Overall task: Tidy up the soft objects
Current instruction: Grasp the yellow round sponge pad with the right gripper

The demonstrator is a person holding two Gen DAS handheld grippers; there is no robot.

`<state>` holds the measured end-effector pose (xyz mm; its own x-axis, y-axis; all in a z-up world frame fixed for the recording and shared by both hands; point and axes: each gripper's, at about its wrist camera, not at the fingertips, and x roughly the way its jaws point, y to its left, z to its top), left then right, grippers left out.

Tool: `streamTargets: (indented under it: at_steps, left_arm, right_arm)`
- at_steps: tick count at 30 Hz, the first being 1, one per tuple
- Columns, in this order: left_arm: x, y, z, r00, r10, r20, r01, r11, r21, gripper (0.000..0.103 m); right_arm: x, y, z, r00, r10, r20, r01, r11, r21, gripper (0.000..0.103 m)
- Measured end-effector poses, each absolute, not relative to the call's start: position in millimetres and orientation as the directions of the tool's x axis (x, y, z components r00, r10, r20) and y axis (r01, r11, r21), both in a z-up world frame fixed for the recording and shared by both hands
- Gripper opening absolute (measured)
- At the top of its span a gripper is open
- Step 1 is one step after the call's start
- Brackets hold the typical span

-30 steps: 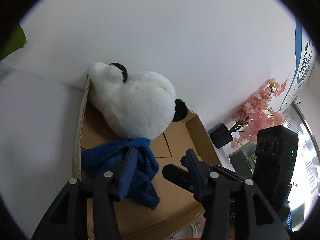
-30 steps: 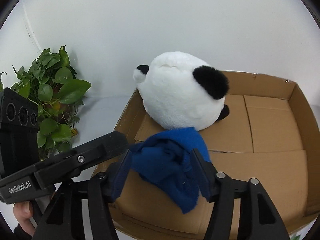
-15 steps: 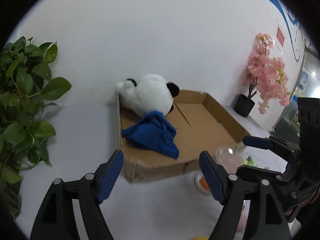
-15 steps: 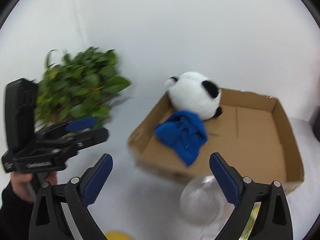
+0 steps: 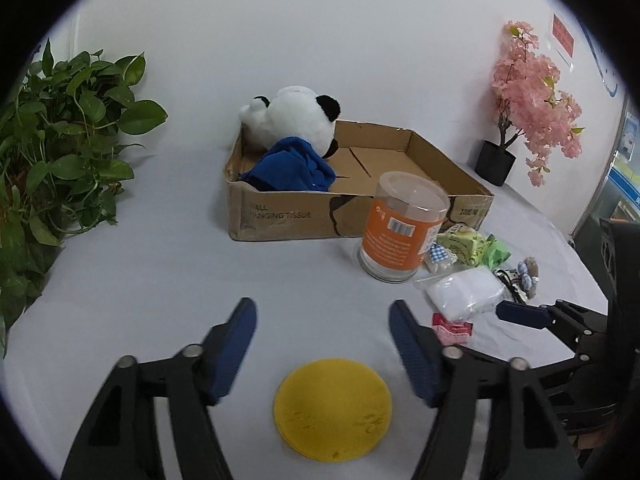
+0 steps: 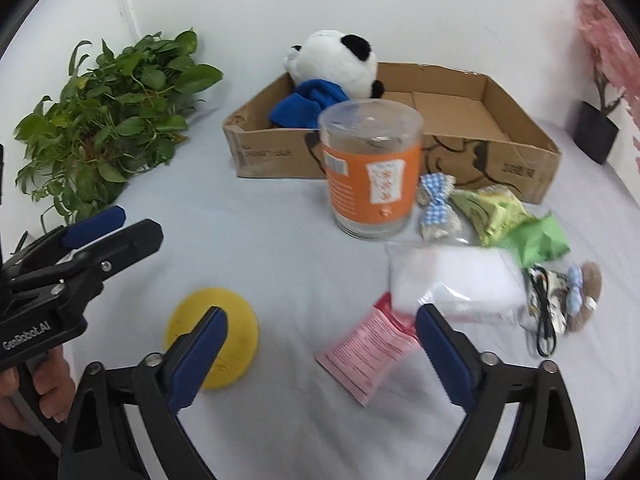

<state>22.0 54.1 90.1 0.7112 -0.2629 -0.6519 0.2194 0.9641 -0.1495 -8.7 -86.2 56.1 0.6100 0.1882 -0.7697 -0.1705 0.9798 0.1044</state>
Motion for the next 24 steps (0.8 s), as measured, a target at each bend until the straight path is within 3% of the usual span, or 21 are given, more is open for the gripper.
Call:
streamTargets:
  at_steps: [1, 3, 5, 6, 7, 8, 9, 15, 19, 24]
  left_arm:
    - [21, 52, 89, 0.696, -0.29, -0.657, 0.233, 0.957, -0.176, 0.027]
    - [20, 48, 87, 0.676, -0.318, -0.664, 0.239, 0.948, -0.211, 0.023]
    - [17, 45, 87, 0.685, -0.314, -0.658, 0.235, 0.949, -0.209, 0.024]
    - [16, 45, 87, 0.686, -0.307, -0.659, 0.231, 0.951, -0.203, 0.038]
    - [15, 45, 87, 0.685, -0.29, -0.668, 0.219, 0.957, -0.192, 0.069]
    - [15, 46, 86, 0.688, -0.264, -0.676, 0.195, 0.965, -0.178, 0.084]
    - [14, 49, 85, 0.696, -0.25, -0.673, 0.177, 0.968, -0.176, 0.09]
    - [19, 72, 63, 0.597, -0.336, -0.729, 0.148, 0.939, -0.312, 0.09]
    - [21, 87, 39, 0.513, -0.407, -0.756, 0.117, 0.905, -0.408, 0.09]
    - [27, 103, 16, 0.446, -0.466, -0.764, 0.064, 0.868, -0.492, 0.085]
  right_arm:
    - [-14, -88, 56, 0.619, 0.171, -0.766, -0.163, 0.983, 0.087, 0.075]
    - [-22, -90, 56, 0.629, 0.154, -0.762, -0.158, 0.985, 0.07, 0.058]
    - [-29, -91, 57, 0.649, 0.141, -0.748, -0.154, 0.987, 0.052, 0.058]
    - [-28, -93, 56, 0.657, 0.137, -0.741, -0.155, 0.987, 0.044, 0.063]
    - [-29, -93, 57, 0.664, 0.135, -0.736, -0.158, 0.987, 0.039, 0.079]
    - [-31, -94, 57, 0.665, 0.145, -0.732, -0.162, 0.986, 0.049, 0.088]
    - [-32, -95, 58, 0.668, 0.157, -0.727, -0.164, 0.985, 0.062, 0.096]
    - [-16, -95, 52, 0.611, 0.26, -0.748, -0.242, 0.961, 0.137, 0.097]
    - [-10, -82, 33, 0.486, 0.418, -0.768, -0.345, 0.899, 0.271, 0.096]
    - [1, -68, 11, 0.388, 0.488, -0.782, -0.385, 0.857, 0.343, 0.084]
